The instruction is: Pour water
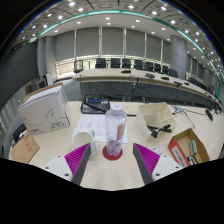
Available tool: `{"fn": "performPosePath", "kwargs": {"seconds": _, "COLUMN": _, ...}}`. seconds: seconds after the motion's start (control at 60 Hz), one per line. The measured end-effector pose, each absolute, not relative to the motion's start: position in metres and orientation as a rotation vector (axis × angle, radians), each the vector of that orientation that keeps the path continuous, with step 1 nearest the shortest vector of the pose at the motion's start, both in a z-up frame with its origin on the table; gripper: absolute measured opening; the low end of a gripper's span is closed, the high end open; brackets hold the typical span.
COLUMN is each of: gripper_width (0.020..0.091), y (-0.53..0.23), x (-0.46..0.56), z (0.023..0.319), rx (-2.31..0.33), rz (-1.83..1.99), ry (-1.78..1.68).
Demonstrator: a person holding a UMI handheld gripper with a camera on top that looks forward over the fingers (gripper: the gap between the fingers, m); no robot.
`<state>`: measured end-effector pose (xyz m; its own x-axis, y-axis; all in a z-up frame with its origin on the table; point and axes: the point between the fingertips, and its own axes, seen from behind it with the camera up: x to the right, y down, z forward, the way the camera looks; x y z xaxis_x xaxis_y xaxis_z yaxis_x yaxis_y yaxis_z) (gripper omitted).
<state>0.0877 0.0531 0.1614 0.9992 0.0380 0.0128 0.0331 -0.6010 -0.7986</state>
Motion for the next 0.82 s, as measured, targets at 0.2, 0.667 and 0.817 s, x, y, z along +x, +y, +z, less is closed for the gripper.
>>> {"fn": "performPosePath", "kwargs": {"seconds": 0.2, "gripper_width": 0.0858, "y": -0.024, "x": 0.047, "z": 0.185, "rx": -2.310, "rz": -0.042, "ry": -0.009}}
{"fn": "performPosePath", "kwargs": {"seconds": 0.667, "gripper_width": 0.0862, "y": -0.077, "x": -0.012, "z": 0.231, "rx": -2.238, "rz": -0.090, "ry": -0.075}}
{"fn": "performPosePath", "kwargs": {"seconds": 0.817, "gripper_width": 0.0860, "y": -0.082, "x": -0.013, "z": 0.232, "rx": -2.238, "rz": -0.114, "ry": -0.081}}
